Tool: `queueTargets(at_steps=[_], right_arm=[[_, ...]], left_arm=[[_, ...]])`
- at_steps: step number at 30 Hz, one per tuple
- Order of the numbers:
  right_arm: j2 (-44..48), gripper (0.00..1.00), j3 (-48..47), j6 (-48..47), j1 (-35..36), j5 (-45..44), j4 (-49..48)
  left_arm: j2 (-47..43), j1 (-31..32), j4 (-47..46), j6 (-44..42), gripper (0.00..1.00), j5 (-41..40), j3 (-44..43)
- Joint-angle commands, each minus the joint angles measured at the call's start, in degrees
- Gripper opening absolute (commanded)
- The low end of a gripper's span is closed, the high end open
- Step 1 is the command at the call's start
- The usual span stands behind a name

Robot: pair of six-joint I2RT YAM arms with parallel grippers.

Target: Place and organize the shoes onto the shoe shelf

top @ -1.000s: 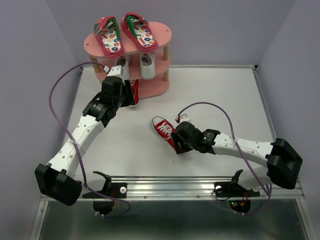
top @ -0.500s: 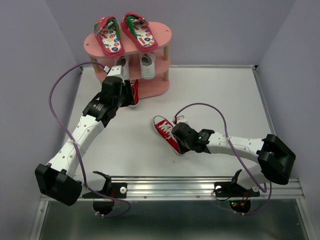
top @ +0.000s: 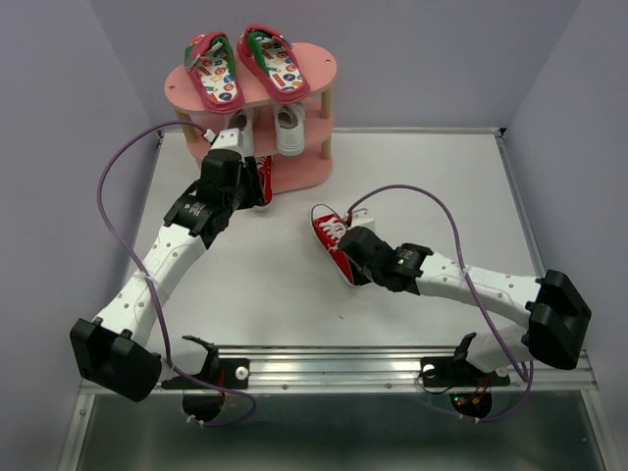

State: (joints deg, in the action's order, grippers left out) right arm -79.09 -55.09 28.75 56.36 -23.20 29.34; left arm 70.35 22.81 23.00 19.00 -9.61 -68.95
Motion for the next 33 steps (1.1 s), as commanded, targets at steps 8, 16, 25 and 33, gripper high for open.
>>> queueTargets(at_steps=[8,16,25,33], right_arm=[[-2.9,0.01,-14.0,-0.9,0.5,-8.9,-2.8],[-17.1,0.01,-27.2,-1.1,0.5,-15.7,-1.3],[-30.1,0.01,-41.0,-3.3,-1.9,-17.8,-3.6],[-41.4,0.01,-54.0,-5.4,-4.7,-16.5,-4.7]], left_arm=[[-3.4,0.1,1.3,0.5,0.59,-2.2,-4.3],[-6.1,0.1,3.7,0.9,0.59,-4.2,-7.6],[-11.5,0.0,4.9,0.4,0.59,-6.3,-9.6],[-16.1,0.0,3.0,2.6,0.59,-9.1,-6.2]])
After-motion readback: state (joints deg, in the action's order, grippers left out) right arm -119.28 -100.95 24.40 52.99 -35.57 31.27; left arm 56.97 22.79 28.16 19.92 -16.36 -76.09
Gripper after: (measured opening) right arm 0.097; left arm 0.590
